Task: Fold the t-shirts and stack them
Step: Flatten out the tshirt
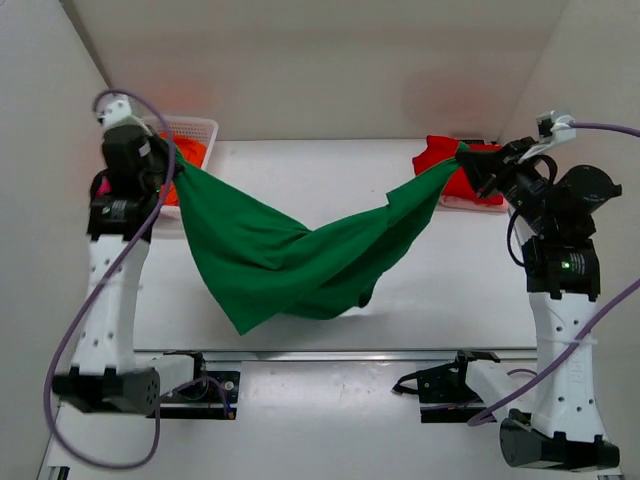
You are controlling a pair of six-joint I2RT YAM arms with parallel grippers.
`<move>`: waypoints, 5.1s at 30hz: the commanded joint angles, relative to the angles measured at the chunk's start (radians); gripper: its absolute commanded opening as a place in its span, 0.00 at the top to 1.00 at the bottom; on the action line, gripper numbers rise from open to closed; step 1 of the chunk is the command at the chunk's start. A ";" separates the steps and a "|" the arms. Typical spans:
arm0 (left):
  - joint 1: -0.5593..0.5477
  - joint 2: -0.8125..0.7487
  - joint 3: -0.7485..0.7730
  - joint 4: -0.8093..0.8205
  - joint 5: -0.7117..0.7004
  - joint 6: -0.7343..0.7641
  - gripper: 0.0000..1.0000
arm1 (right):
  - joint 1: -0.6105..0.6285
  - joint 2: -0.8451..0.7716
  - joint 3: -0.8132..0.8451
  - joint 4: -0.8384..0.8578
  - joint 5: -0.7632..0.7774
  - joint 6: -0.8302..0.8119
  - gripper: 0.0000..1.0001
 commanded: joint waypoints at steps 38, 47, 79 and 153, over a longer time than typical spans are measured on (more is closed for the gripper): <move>-0.666 0.064 -0.998 0.483 0.468 -0.430 0.26 | 0.251 0.331 -0.395 0.205 0.184 -0.113 1.00; -0.677 0.102 -0.988 0.485 0.425 -0.430 0.31 | 0.232 0.325 -0.415 0.223 0.175 -0.108 0.99; -0.178 -0.065 -0.084 0.128 0.385 -0.187 1.00 | 0.021 0.123 0.004 0.090 0.038 -0.053 1.00; -0.145 -0.309 -0.093 0.162 0.080 -0.137 1.00 | -0.001 0.194 0.597 -0.070 0.127 -0.238 1.00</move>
